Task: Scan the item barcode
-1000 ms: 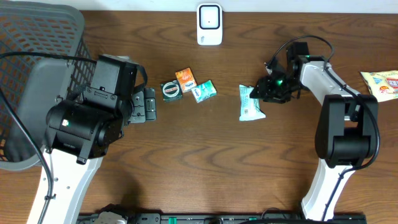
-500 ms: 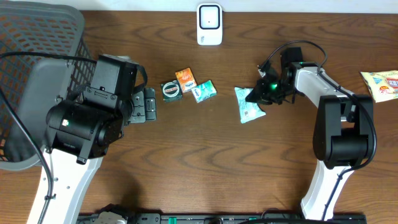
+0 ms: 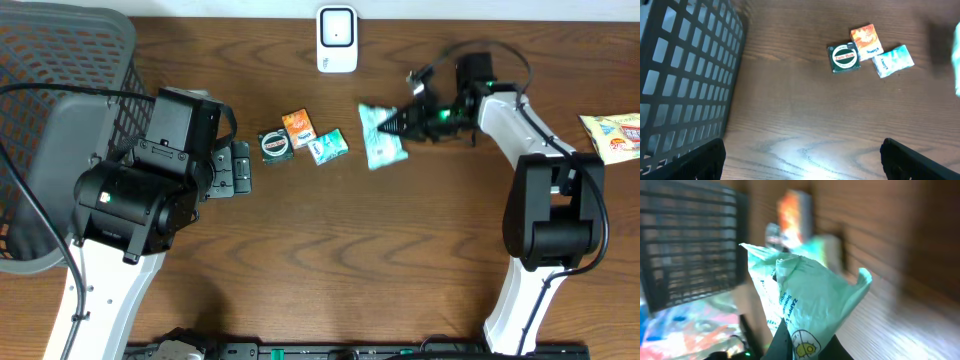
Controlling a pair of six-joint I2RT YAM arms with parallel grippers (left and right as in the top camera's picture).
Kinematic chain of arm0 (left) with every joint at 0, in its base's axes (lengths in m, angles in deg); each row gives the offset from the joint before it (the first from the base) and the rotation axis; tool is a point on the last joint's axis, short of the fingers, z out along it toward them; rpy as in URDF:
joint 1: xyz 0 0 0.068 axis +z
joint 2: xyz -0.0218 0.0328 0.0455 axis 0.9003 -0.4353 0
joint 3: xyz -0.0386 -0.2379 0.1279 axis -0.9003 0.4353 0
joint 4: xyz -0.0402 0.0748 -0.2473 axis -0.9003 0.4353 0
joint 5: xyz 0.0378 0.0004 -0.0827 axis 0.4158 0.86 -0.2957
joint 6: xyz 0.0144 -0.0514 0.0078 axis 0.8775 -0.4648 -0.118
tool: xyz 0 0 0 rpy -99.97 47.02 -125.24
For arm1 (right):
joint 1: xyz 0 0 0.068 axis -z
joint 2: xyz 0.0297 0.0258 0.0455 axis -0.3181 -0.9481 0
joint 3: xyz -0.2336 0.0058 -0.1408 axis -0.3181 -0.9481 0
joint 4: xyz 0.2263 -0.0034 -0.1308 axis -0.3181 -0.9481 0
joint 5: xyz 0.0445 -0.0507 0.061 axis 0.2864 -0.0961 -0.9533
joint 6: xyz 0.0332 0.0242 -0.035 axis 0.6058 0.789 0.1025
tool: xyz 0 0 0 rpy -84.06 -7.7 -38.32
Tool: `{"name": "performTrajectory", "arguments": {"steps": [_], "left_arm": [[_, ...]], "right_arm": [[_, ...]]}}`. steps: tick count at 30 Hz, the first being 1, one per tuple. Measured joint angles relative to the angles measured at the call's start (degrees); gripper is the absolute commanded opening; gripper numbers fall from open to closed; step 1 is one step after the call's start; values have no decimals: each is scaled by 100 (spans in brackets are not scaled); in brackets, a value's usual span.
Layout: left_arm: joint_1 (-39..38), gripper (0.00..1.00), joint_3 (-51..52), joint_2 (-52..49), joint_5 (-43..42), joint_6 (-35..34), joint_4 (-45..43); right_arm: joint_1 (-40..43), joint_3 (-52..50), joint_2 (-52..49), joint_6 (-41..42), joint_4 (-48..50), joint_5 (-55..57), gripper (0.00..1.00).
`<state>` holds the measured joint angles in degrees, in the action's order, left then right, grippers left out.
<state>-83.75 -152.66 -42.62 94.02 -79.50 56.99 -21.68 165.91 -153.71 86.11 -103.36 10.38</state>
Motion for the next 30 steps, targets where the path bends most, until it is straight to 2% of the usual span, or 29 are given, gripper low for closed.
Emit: {"name": "performTrajectory", "arguments": {"steps": [6, 11, 17, 30], "left_arm": [[0, 98, 0, 0, 0, 0, 0], [0, 98, 0, 0, 0, 0, 0], [0, 98, 0, 0, 0, 0, 0], [0, 98, 0, 0, 0, 0, -2]], "right_arm": [[-4, 549, 7, 140, 643, -586, 1], [-59, 662, 168, 699, 1193, -529, 1], [-426, 662, 754, 1241, 837, 118, 1], [-616, 688, 2199, 1436, -313, 1532, 1]]}}
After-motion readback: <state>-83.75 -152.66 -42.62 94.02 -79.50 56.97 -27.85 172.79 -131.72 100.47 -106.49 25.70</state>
